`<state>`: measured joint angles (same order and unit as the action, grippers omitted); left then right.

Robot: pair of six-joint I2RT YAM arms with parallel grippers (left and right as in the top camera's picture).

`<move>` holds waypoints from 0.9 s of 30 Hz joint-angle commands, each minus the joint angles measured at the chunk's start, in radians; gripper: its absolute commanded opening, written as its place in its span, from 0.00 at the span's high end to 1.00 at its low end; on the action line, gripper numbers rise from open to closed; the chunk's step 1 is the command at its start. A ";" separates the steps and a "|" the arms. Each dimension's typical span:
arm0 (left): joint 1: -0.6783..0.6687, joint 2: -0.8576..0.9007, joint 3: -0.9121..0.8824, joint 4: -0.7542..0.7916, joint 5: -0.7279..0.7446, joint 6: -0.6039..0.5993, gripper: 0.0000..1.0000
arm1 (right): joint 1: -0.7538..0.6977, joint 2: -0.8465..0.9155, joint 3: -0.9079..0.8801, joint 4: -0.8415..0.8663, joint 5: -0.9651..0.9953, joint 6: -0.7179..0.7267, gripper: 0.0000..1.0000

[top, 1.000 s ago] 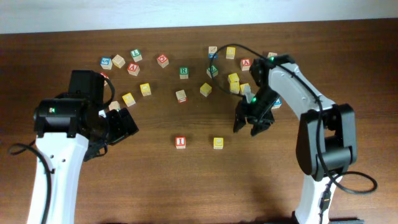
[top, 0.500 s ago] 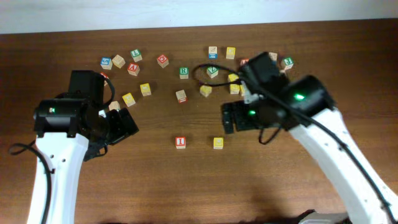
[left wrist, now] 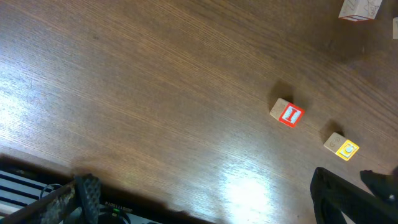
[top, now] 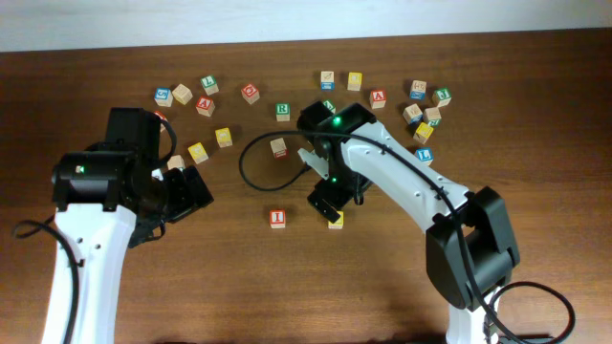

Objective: Spell out ICRA
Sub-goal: 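Grasp the yellow C block with the right gripper, then carry the C block and lower it right of the I block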

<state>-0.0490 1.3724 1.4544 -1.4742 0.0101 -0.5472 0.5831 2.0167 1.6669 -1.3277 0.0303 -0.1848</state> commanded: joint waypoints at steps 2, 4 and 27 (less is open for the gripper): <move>0.006 0.000 -0.002 -0.001 -0.011 -0.017 0.01 | 0.111 -0.009 -0.041 0.057 0.139 -0.121 0.00; 0.006 0.000 -0.002 -0.001 -0.011 -0.017 0.01 | 0.146 -0.009 -0.086 0.128 0.199 -0.103 0.08; 0.006 0.000 -0.002 -0.001 -0.010 -0.017 0.01 | 0.128 -0.009 -0.277 0.333 0.100 -0.087 0.63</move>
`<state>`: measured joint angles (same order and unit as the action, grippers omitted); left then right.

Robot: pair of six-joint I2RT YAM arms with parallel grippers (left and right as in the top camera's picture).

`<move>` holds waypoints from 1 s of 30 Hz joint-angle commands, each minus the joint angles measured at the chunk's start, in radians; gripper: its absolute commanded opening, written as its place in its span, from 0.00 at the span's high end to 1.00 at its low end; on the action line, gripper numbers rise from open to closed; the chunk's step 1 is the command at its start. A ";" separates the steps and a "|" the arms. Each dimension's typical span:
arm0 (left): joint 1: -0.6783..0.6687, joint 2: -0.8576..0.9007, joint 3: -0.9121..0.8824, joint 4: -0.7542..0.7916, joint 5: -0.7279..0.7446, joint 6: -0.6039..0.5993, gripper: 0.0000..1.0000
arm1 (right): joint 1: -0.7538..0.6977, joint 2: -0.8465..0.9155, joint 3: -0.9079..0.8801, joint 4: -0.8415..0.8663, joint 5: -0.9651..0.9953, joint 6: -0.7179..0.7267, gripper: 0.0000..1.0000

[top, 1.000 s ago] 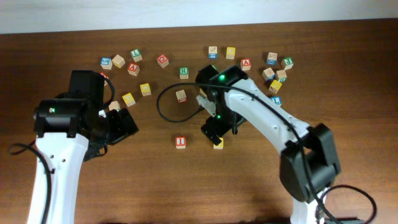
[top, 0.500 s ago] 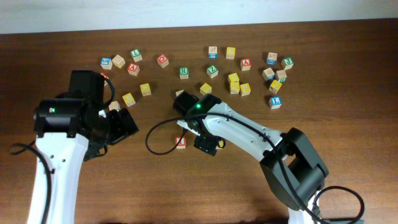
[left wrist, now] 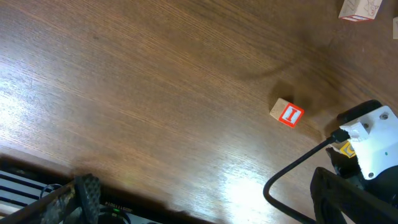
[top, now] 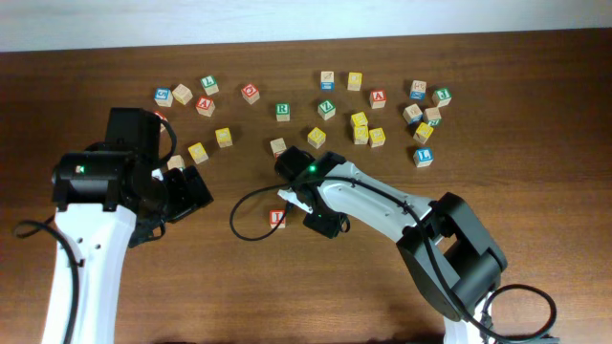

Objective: Spell out ICRA
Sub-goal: 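Carry the C block and lower it right of the I block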

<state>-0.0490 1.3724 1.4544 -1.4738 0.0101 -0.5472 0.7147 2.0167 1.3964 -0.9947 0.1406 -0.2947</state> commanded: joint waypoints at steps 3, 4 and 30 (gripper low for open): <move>0.006 0.000 -0.002 -0.001 -0.011 -0.017 0.01 | -0.004 -0.009 -0.006 0.003 -0.010 0.081 0.64; 0.006 0.000 -0.002 -0.001 -0.011 -0.017 0.01 | -0.003 -0.009 -0.006 0.010 -0.010 0.129 0.64; 0.006 0.000 -0.002 -0.001 -0.011 -0.017 0.01 | -0.078 -0.009 -0.002 -0.080 -0.228 0.061 0.41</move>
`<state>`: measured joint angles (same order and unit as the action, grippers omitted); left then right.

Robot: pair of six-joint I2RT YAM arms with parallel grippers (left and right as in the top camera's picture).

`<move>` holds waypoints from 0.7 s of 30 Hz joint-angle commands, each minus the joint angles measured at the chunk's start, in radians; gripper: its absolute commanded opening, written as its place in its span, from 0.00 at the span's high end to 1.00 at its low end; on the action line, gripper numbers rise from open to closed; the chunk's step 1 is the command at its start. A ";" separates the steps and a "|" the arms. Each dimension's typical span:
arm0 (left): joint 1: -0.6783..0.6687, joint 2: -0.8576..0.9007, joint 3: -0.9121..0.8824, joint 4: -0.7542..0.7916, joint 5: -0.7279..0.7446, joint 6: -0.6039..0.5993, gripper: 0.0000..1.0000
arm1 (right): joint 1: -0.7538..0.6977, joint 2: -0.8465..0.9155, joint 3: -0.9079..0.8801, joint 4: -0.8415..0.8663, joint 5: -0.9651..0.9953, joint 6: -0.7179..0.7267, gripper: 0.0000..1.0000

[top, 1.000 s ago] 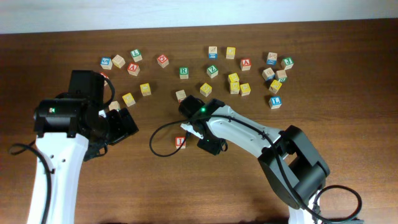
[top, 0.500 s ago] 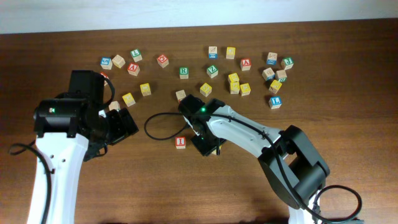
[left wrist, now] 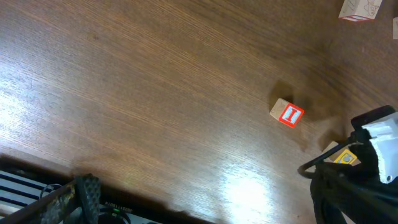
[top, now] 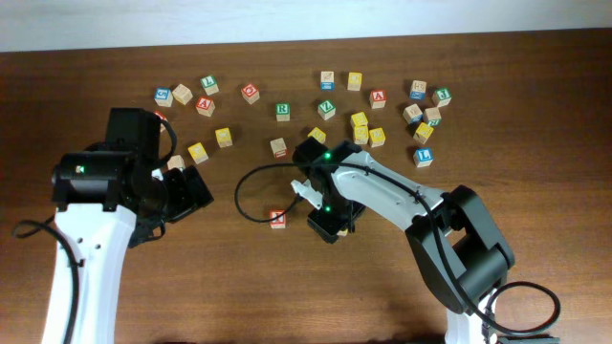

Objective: Spell out ICRA
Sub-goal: 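Carry the C block and lower it right of the I block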

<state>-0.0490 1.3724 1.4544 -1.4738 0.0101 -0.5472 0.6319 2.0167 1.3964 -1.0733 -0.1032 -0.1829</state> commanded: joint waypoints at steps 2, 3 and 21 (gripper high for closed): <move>0.006 0.000 -0.002 -0.001 -0.011 -0.017 0.01 | 0.005 -0.009 -0.002 -0.013 0.106 -0.054 0.45; 0.006 0.000 -0.002 -0.001 -0.011 -0.017 0.01 | 0.005 -0.009 -0.002 -0.023 0.138 -0.061 0.46; 0.006 0.000 -0.002 -0.001 -0.011 -0.017 0.01 | 0.005 -0.009 -0.006 0.015 0.130 0.093 0.63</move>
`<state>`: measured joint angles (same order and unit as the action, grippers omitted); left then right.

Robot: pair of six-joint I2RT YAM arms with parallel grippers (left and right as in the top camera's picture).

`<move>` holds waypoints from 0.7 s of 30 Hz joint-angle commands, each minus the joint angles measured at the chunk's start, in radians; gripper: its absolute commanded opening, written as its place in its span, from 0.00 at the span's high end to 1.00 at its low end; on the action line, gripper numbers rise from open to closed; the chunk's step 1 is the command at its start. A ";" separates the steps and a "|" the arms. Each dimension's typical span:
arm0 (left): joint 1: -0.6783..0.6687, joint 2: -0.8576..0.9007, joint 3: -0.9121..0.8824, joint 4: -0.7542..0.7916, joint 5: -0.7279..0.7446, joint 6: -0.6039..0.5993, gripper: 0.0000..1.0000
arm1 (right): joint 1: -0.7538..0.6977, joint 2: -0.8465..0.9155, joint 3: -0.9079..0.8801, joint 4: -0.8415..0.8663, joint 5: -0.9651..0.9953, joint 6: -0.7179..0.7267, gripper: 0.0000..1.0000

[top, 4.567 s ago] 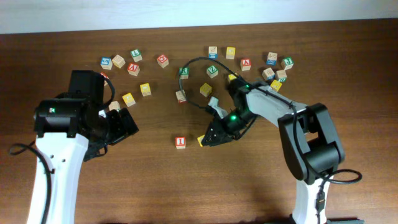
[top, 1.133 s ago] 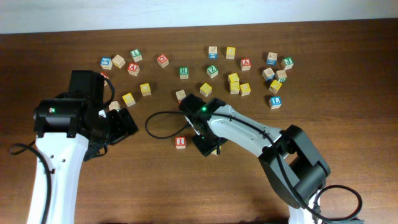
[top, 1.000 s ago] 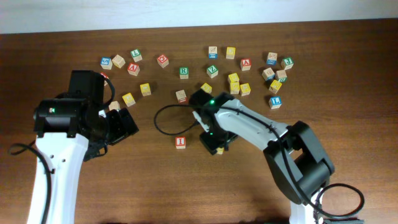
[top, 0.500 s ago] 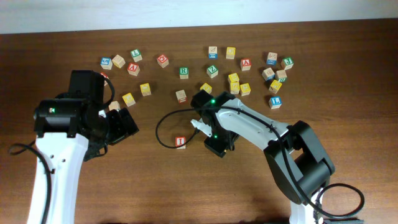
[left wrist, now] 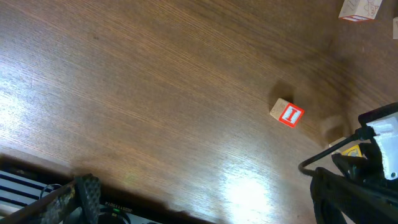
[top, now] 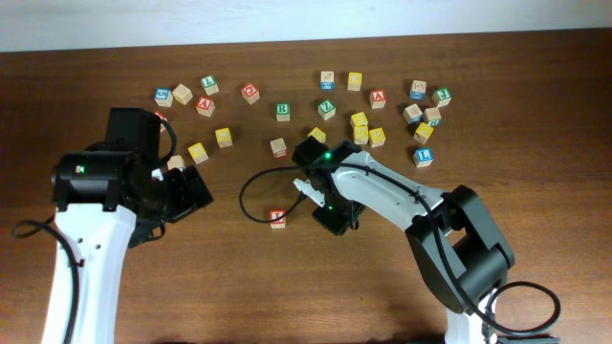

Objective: Spell out ICRA
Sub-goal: 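Carry the C block and lower it right of the I block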

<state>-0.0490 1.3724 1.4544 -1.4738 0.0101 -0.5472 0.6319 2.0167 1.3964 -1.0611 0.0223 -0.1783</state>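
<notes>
A red-faced I block point(top: 277, 219) lies on the table's middle and shows in the left wrist view too as the I block point(left wrist: 288, 114). Just right of it my right gripper point(top: 333, 221) is down at the table over a yellow block point(left wrist: 350, 151); only a corner of that block shows, and the overhead view hides it. Whether those fingers are closed on it cannot be made out. My left gripper point(left wrist: 205, 208) hangs open over bare wood at the left, holding nothing. A green R block point(top: 283, 112) and a red A block point(top: 379, 96) lie among the far blocks.
Several loose letter blocks are scattered along the far half of the table, from a blue one point(top: 163, 96) at the left to another blue one point(top: 425, 154) at the right. A tan block point(top: 278, 147) lies nearest the I block. The right arm's black cable point(top: 251, 186) loops beside it.
My right gripper has shifted slightly right and away from the I block, still low over the yellow block. The left arm and the I block have not moved.
First my right gripper was just behind the yellow block, which stood free to the right of the I block. Then it was further left, close against the I block. After that it covered the yellow block, and it stays over it now. The left arm kept still throughout.
</notes>
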 commanded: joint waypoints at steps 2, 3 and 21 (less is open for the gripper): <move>0.006 0.000 -0.002 -0.001 -0.010 -0.017 0.01 | 0.005 -0.009 -0.006 0.003 -0.001 0.156 0.63; 0.006 0.000 -0.002 -0.001 -0.011 -0.017 0.01 | 0.005 -0.009 -0.006 0.003 -0.034 0.171 0.63; 0.006 0.000 -0.002 -0.001 -0.011 -0.017 0.01 | 0.003 -0.009 -0.006 0.012 -0.206 0.325 0.39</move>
<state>-0.0490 1.3724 1.4544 -1.4742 0.0101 -0.5472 0.6319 2.0167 1.3956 -1.0344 -0.1791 0.1734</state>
